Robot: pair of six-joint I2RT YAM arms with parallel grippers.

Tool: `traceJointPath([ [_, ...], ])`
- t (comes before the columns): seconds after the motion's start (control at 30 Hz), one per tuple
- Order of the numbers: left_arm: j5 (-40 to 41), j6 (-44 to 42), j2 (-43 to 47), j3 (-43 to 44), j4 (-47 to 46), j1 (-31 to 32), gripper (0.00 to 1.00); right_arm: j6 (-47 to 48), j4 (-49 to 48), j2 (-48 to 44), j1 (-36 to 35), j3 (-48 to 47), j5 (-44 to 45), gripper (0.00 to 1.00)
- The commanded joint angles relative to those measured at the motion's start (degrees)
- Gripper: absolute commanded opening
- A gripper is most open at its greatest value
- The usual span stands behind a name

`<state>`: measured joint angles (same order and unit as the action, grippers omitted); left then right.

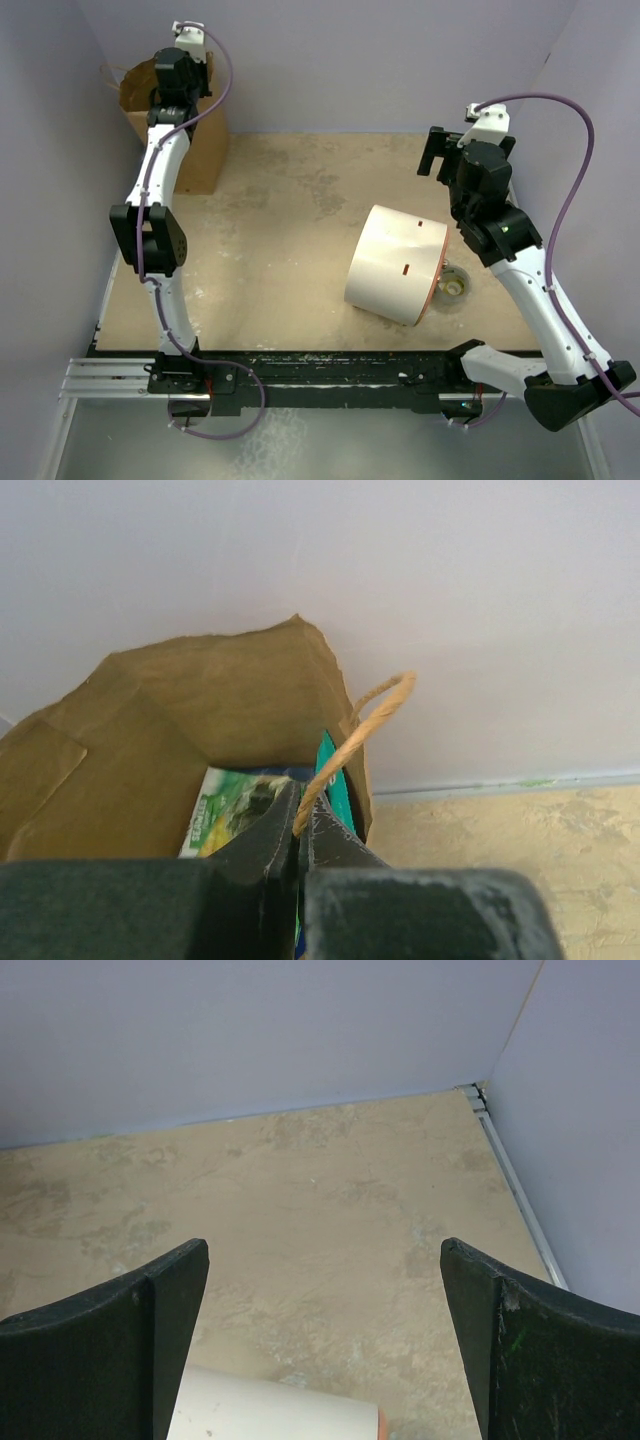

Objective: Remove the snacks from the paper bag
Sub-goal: Adjust the paper bag at the center of the board.

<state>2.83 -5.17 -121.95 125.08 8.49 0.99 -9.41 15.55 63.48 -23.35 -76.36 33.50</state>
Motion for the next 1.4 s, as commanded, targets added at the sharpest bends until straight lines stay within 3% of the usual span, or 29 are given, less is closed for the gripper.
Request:
traceJointPath([
  [0.0, 1.65, 0.84, 8.57, -3.75, -1.27, -0.47, 0.00, 0.20, -2.18, -0.43, -0.24, -0.38, -1.17, 0.99],
  [0.27, 5.86, 4.28, 22.03, -18.05, 3.09, -0.46, 0.00, 0.86, -2.04, 0.62, -0.24, -0.30, -3.97, 1.00],
  [0.5, 4.50, 6.90, 34.30, -28.02, 9.88, -0.38, 0.00, 1.98, -4.03, 1.12, -2.68, 0.70, -6.14, 1.00],
  [0.83, -6.17, 16.37, 45.99, -35.85, 21.68, 0.90, 0.00, 5.28, -4.08, 4.21, -7.18, -2.60, -13.50, 0.99],
  [1.07, -4.65, 26.66, 49.21, -37.41, 25.83, 12.04, 0.00, 0.33, -2.46, 7.44, -8.40, -6.10, -23.58, 1.00],
  [1.23, -6.01, 38.79, 48.43, -38.53, 24.76, 18.26, 0.00, -5.49, 2.54, 8.79, -8.58, -11.19, -26.53, 1.00],
  [1.37, -7.07, 42.68, 45.99, -37.90, 21.64, 21.46, 0.04, -9.84, 4.71, 8.50, -8.69, -11.23, -29.39, 1.00],
])
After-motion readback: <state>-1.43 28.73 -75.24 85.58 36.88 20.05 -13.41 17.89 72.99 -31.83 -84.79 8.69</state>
